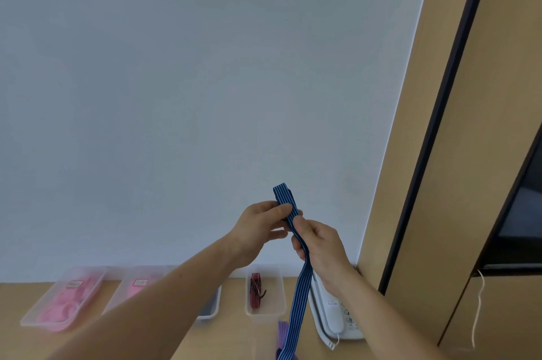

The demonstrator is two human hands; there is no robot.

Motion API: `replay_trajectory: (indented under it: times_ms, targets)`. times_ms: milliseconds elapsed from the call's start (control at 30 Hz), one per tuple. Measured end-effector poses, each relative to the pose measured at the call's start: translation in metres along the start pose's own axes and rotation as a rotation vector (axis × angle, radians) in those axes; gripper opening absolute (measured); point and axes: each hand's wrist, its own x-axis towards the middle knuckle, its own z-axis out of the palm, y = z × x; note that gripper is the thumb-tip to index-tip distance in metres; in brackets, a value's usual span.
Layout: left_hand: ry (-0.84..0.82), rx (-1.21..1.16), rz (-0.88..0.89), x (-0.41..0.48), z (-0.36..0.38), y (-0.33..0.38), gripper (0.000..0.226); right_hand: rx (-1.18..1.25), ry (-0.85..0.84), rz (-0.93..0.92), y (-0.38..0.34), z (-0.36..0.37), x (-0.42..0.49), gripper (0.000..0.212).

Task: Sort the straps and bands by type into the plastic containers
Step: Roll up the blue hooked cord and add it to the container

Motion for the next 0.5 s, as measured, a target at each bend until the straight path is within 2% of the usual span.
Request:
replay_trajectory:
  times_ms: [67, 167, 300, 433, 500]
  targets:
    - [0.056, 0.013, 0.061, 0.002, 0.000, -0.001, 0.022, -0.016, 0.032, 0.050, 0.002, -0.002, 0.002, 0.048]
    - [0.095, 0.147, 0.151, 0.005, 0.001, -0.004, 0.025, -0.022, 0.058, 0.092, 0.003, -0.004, 0.002, 0.048]
    - [0.140, 0.443, 0.300, 0.004, 0.003, -0.005, 0.031, -0.002, 0.047, 0.116, 0.000, -0.005, 0.001, 0.053]
    - [0.148, 0.727, 0.561, -0.001, 0.002, -0.015, 0.026, 0.029, 0.028, 0.139, -0.005, -0.006, 0.001, 0.068]
    - [0.163, 0.894, 0.662, -0.001, -0.002, -0.022, 0.033, 0.062, 0.012, 0.137, -0.003, -0.007, 0.000, 0.075]
